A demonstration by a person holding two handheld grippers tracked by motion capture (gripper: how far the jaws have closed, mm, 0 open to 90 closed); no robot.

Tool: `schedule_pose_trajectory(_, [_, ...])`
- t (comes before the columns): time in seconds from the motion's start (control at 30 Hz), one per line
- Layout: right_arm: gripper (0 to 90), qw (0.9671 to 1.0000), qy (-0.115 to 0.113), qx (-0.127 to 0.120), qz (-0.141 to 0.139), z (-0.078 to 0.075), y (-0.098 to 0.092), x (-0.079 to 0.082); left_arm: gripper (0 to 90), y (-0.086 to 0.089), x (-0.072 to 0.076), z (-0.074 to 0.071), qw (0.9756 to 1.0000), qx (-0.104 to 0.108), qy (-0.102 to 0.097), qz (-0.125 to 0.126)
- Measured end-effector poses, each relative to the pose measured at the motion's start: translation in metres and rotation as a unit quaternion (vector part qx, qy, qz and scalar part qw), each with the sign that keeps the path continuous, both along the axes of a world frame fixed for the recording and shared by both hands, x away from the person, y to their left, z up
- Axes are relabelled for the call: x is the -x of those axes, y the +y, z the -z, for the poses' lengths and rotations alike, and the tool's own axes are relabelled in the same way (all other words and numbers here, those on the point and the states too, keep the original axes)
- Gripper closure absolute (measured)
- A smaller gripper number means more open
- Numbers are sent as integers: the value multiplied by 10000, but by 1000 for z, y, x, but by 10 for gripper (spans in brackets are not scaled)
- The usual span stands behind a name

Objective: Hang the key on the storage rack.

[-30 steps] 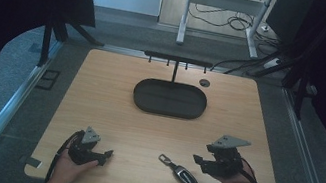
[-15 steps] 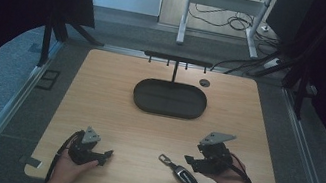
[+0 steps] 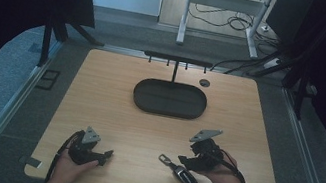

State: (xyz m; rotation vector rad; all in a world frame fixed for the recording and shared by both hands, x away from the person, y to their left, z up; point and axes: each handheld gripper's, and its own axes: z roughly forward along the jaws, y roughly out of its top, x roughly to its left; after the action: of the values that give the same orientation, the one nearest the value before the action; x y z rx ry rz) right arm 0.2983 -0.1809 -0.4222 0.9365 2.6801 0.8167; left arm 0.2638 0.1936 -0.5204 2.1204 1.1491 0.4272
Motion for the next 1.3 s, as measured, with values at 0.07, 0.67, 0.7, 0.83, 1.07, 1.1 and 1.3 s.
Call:
schedule_pose_trajectory(0.07, [399,10000,46,77,0,0,3,-1,201,0,0,0,10000,3,7,6])
schedule_pose_trajectory(0.67, [455,9957,458,734,-329,16,37,-13,198,0,0,0,10000,11,4,21])
schedule_pose_trajectory(0.7, [457,9954,484,746,-347,17,38,-14,198,0,0,0,10000,12,4,23])
schedule_pose_trajectory(0.83, [478,9935,623,860,-406,21,43,-16,198,0,0,0,10000,14,4,22])
schedule_pose_trajectory(1.07, [508,9904,766,1026,-519,25,50,-20,198,0,0,0,10000,14,4,23])
schedule_pose_trajectory(1.1, [517,9896,807,1070,-526,26,51,-21,198,0,0,0,10000,14,4,22])
schedule_pose_trajectory(1.3, [535,9872,906,1173,-586,28,53,-23,198,0,0,0,10000,13,8,33])
